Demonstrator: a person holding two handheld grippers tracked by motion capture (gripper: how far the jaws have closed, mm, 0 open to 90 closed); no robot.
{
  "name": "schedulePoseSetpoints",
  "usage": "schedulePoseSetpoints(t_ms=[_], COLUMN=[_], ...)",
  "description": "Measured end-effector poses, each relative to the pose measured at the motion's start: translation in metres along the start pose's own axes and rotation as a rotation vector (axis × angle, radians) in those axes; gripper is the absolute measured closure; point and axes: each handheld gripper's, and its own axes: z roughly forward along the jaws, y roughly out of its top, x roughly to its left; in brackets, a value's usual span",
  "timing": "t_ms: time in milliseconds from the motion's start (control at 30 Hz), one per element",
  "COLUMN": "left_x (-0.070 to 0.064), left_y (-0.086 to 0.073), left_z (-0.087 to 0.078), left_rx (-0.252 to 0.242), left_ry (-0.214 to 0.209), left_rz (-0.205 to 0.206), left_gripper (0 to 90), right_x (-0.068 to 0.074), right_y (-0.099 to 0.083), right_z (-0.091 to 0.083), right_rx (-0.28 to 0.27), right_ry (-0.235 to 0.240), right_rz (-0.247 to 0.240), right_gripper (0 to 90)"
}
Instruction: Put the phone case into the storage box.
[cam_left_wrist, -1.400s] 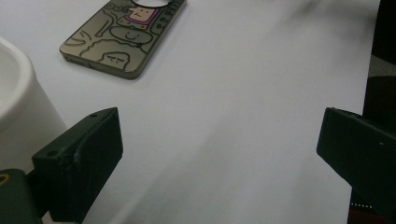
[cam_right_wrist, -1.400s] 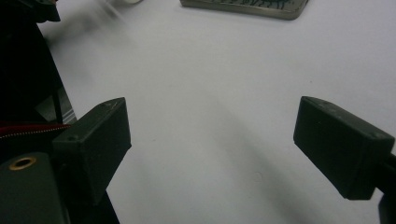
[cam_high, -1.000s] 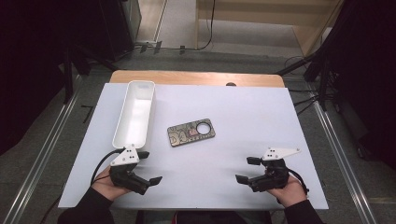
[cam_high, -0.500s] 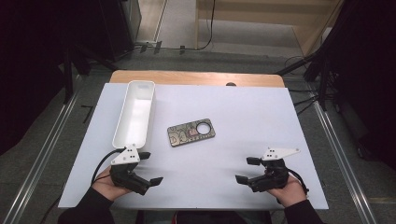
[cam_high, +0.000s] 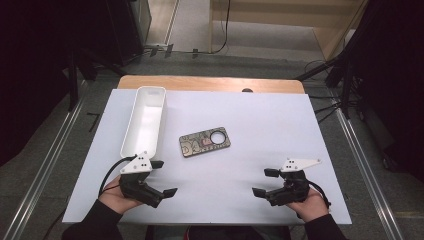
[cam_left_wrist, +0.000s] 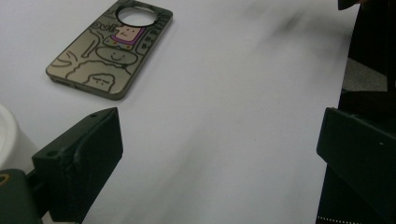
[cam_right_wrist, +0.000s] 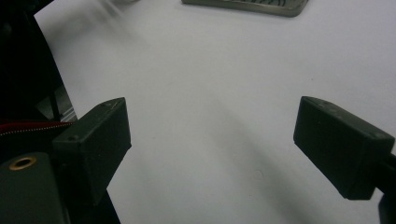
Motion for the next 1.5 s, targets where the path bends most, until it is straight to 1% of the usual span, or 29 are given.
schedulePoseSetpoints(t_ms=[133,400,600,633,733,833,867,900,1000,1033,1500], left_x=[0.0,0.001,0.001,0.0,0.0,0.0,0.0,0.001,0.001,0.001,0.005], left_y=[0.005,0.009,0.016,0.019,0.022,0.024,0.026,0.027,0.031,0.033,0.047], left_z=[0.001,0.004,0.008,0.009,0.012,0.014,0.015,0.015,0.017,0.018,0.027], left_rx=[-0.002,0.001,0.007,0.014,0.019,0.018,0.011,0.015,0.023,0.02,0.023], left_ry=[-0.002,-0.006,-0.017,-0.018,-0.018,-0.018,-0.026,-0.027,-0.027,-0.027,-0.022], left_rz=[0.002,-0.002,-0.008,-0.002,-0.002,-0.006,-0.015,-0.011,-0.004,-0.009,-0.009], left_gripper=[0.0,0.0,0.0,0.0,0.0,0.0,0.0,0.0,0.0,0.0,0.0], right_x=[0.0,0.0,-0.001,-0.001,-0.001,-0.001,-0.001,-0.001,-0.001,-0.001,0.0], right_y=[0.0,0.0,0.0,0.0,0.0,0.0,0.0,0.0,0.0,0.0,0.0], right_z=[0.0,0.0,0.0,0.0,0.0,0.0,0.0,0.0,0.0,0.0,0.0], right_rx=[0.0,0.001,0.002,0.003,0.003,0.004,0.004,0.004,0.004,0.004,0.007], right_ry=[0.002,0.004,0.005,0.005,0.006,0.006,0.007,0.008,0.009,0.009,0.015], right_rz=[0.0,0.0,0.004,0.005,0.004,0.003,0.004,0.003,0.003,0.002,0.002], right_gripper=[10.0,10.0,10.0,10.0,10.0,9.9,10.0,10.0,10.0,10.0,10.0])
